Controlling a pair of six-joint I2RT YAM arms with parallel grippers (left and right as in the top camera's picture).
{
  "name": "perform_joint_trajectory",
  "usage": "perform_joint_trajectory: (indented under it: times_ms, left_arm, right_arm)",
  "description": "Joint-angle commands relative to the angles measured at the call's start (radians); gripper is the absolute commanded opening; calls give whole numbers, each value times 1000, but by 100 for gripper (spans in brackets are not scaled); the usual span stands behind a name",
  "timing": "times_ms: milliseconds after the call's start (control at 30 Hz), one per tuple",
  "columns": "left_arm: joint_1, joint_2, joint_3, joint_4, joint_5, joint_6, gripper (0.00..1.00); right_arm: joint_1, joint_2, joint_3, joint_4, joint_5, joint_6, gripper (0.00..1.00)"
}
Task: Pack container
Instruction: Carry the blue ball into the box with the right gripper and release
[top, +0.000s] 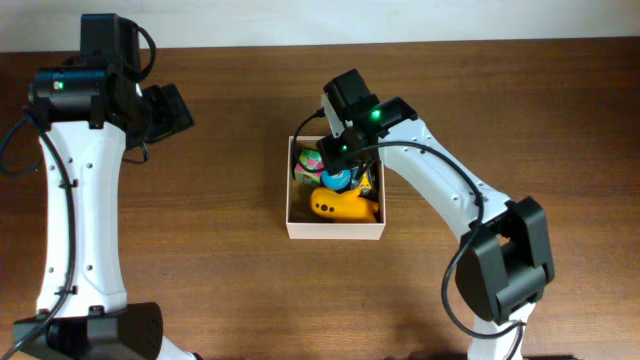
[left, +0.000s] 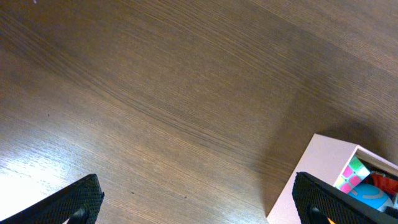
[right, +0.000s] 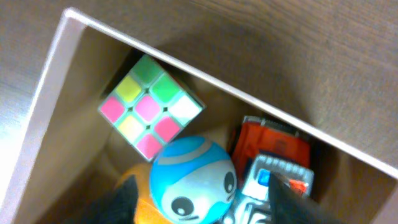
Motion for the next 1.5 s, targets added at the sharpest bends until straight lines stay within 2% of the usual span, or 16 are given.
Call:
perform_joint_trajectory:
  times_ms: [0, 33, 67, 333, 533, 767, 900, 933, 967, 1133, 1167, 1200, 1233, 1333, 1467]
  left_arm:
    - [3, -10, 11, -1, -7, 8, 99]
    - [3, -10, 11, -1, -7, 8, 99]
    - [3, -10, 11, -1, -7, 8, 99]
    - [3, -10, 11, -1, -7, 8, 99]
    - [3, -10, 11, -1, -7, 8, 99]
    - [3, -10, 11, -1, -7, 8, 99]
    - [3, -10, 11, -1, -7, 8, 99]
    - [3, -10, 11, -1, -7, 8, 99]
    - [3, -10, 11, -1, -7, 8, 99]
    - [3, -10, 11, -1, -7, 8, 99]
    - [3, -10, 11, -1, -7, 8, 99]
    - [3, -10, 11, -1, -7, 8, 99]
    - [3, -10, 11, -1, -7, 9, 99]
    - [3, -10, 11, -1, -7, 8, 99]
    - [3, -10, 11, -1, -7, 8, 99]
  right_arm:
    - [7, -52, 26, -20, -17, 8, 27]
    - [6, -50, 25, -29, -17, 8, 19]
    - [6, -43, 12, -30, -17, 11, 16]
    - [6, 65, -39, -3, -56, 31, 10]
    - [6, 95, -37, -2, -85, 30, 10]
    - [-15, 14, 68, -39, -67, -2, 11]
    - [-15, -93, 178, -119, -7, -3, 24]
    - [-17, -122, 208, -146, 19, 0, 28]
    - [-22, -151, 237, -176, 49, 8, 37]
    - [-92, -284, 294, -346, 166, 86, 45]
    - [-116, -298, 294, -388, 176, 114, 50]
    - [-149, -309, 294, -444, 179, 160, 63]
    - [-186, -313, 294, -502, 179, 204, 69]
    - [-303, -311, 268, -627, 174, 256, 75]
    - [-437, -310, 142, -605, 143, 251, 80]
